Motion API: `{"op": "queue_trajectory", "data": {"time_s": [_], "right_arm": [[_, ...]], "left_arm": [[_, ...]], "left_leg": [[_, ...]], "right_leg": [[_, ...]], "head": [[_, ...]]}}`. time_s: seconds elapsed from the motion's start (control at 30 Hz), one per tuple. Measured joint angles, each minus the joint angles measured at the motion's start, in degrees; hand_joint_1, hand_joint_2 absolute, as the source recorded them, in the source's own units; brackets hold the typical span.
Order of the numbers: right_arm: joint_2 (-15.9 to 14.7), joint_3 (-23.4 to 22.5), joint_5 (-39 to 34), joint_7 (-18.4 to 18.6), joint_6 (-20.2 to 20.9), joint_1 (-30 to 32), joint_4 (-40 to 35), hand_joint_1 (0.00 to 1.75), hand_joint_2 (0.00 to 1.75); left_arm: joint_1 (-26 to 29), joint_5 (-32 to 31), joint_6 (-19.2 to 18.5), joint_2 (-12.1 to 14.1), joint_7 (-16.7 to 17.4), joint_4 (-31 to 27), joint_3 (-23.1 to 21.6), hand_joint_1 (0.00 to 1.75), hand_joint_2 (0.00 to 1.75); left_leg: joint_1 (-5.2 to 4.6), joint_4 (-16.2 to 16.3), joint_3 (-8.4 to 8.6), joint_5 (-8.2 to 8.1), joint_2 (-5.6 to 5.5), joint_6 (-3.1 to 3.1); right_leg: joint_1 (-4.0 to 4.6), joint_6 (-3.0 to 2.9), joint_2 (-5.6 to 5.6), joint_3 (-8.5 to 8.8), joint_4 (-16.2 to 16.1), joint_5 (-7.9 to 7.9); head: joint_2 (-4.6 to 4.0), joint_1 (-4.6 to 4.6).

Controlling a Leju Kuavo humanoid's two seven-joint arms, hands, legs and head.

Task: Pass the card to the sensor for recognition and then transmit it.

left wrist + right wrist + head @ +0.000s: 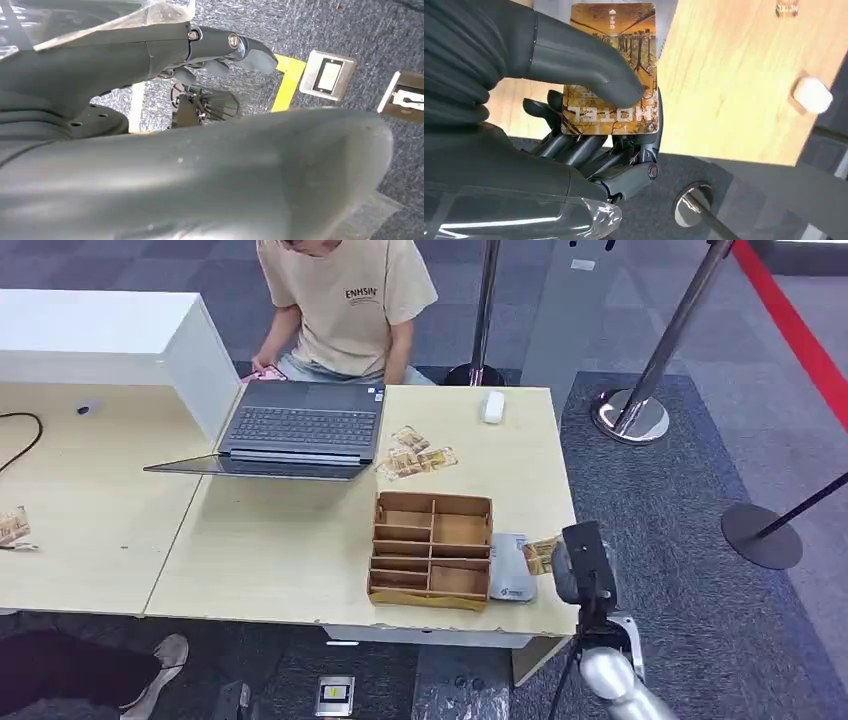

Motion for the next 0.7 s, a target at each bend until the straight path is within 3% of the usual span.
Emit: {"op": "queue_trajectory", "data": {"time_s": [0.37,0.53,0.7], "right_arm": [[0.5,3.5,-0.5,1.6,1.5,-1.7,4.6,1.75,1.75],[0.8,4.2,-4.6,-0.8,3.5,-3.4,9.3,1.75,1.75],[0.8,4.7,-5.3,-2.6,3.5,-5.3,13.8,1.75,1.75]], "left_arm": [[-0.5,-0.3,0.0,0.0,1.1,0.0,0.0,0.00,0.00],[-1.2,-1.0,-0.2,0.0,2.8,0.0,-0.1,0.00,0.00],[-1.5,-1.0,-0.2,0.0,2.4,0.0,-0.1,0.00,0.00]], "left_leg": [[0.00,0.0,0.00,0.00,-0.01,0.00],[0.00,0.0,-0.02,0.00,-0.01,0.00],[0.00,0.0,-0.01,0.00,0.00,0.00]], "right_leg": [[0.00,0.00,0.00,0.00,0.0,0.00],[0.00,0.00,0.00,-0.02,0.0,0.00],[0.00,0.00,0.00,-0.02,0.0,0.00]], "head": [[0.00,0.00],[0.00,0.00],[0.00,0.00]]}}
